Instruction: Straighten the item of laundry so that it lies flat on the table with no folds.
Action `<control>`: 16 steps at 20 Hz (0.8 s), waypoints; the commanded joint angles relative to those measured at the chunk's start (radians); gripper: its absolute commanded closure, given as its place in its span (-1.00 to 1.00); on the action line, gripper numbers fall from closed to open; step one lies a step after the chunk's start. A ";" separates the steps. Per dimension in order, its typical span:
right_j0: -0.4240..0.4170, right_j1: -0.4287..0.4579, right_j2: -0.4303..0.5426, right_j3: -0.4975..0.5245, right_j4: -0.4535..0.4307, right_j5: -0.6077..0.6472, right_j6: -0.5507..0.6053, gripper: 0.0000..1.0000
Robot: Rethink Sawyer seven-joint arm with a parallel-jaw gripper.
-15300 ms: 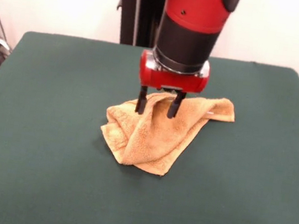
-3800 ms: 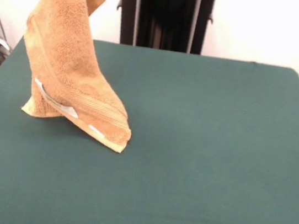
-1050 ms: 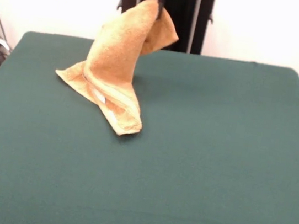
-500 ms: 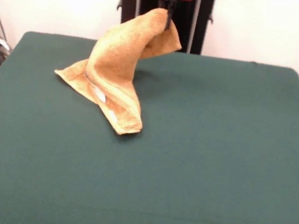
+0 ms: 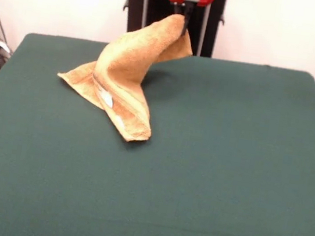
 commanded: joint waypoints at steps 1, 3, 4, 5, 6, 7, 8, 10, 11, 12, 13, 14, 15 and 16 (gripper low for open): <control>0.080 0.108 0.001 0.070 0.121 -0.157 0.392 1.00; 0.095 0.119 -0.006 0.077 0.134 -0.184 0.403 1.00; 0.102 0.125 -0.010 0.080 0.140 -0.197 0.409 1.00; 0.108 0.135 -0.013 0.081 0.144 -0.211 0.418 1.00; 0.115 0.146 -0.015 0.081 0.149 -0.225 0.426 1.00; 0.123 0.155 -0.020 0.080 0.152 -0.239 0.431 1.00; 0.130 0.161 -0.024 0.077 0.152 -0.249 0.435 1.00; 0.139 0.162 -0.027 0.074 0.157 -0.245 0.439 1.00; 0.144 0.158 -0.030 0.075 0.159 -0.239 0.441 1.00; 0.150 0.152 -0.032 0.077 0.162 -0.231 0.443 1.00; 0.156 0.147 -0.035 0.078 0.165 -0.224 0.446 1.00; 0.162 0.144 -0.036 0.081 0.170 -0.218 0.450 1.00; 0.167 0.140 -0.038 0.083 0.173 -0.212 0.454 1.00; 0.174 0.139 -0.039 0.084 0.176 -0.207 0.460 1.00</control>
